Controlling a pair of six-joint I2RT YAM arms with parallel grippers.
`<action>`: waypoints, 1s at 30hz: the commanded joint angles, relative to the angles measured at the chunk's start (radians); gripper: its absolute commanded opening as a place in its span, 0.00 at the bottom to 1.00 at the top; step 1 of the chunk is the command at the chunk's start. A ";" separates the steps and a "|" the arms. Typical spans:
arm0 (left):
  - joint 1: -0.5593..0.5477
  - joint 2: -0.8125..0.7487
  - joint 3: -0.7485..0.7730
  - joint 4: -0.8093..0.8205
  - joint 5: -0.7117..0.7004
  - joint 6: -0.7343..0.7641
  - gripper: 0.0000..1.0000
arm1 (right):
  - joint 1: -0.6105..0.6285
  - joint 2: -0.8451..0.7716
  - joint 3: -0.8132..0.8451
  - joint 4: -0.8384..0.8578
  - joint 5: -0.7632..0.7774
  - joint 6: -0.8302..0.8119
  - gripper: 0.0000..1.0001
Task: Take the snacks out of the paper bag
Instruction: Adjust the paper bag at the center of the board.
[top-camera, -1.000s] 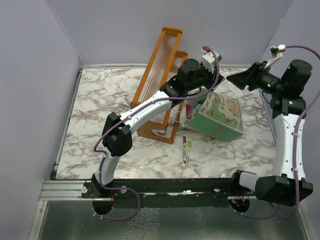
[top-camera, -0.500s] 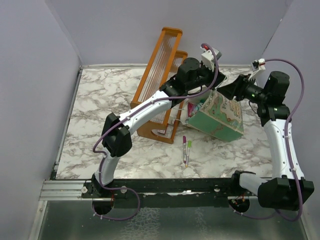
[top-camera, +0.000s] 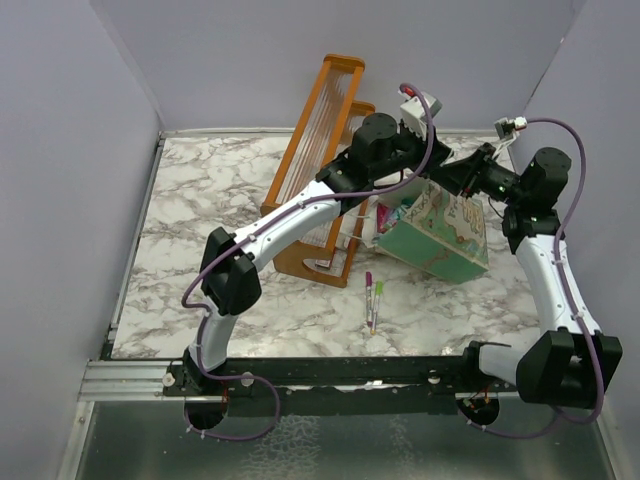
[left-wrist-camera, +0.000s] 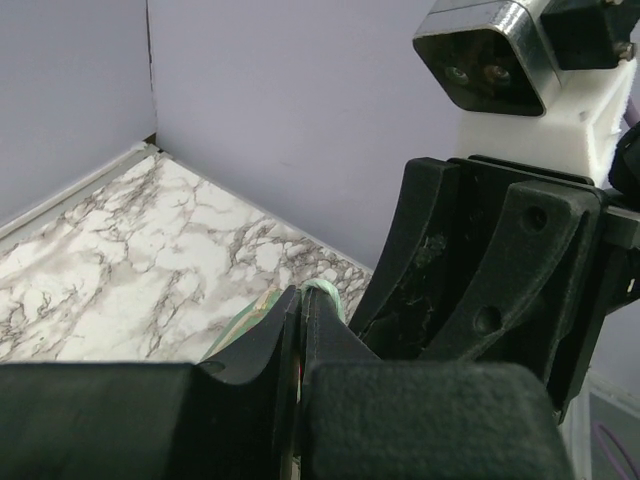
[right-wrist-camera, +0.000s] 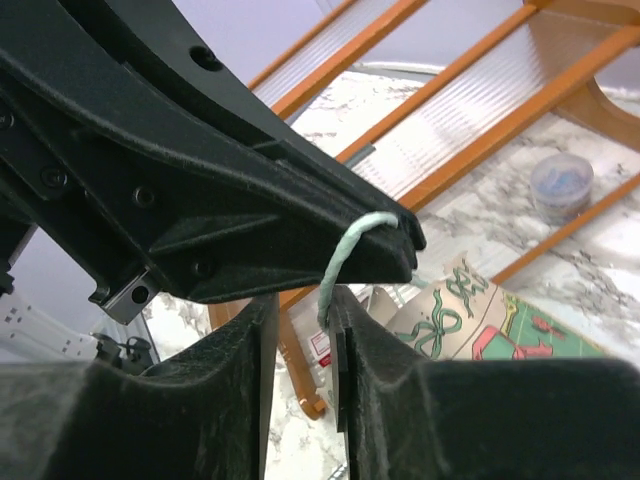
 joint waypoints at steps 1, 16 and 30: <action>-0.017 -0.078 0.031 0.054 0.029 -0.018 0.00 | 0.006 0.038 -0.012 0.177 -0.064 0.078 0.20; -0.020 -0.126 -0.008 0.024 0.015 0.002 0.00 | 0.006 0.064 0.026 0.022 -0.008 0.088 0.01; -0.020 -0.392 -0.264 -0.023 -0.076 -0.015 0.59 | 0.006 -0.122 0.250 -0.733 0.507 -0.256 0.01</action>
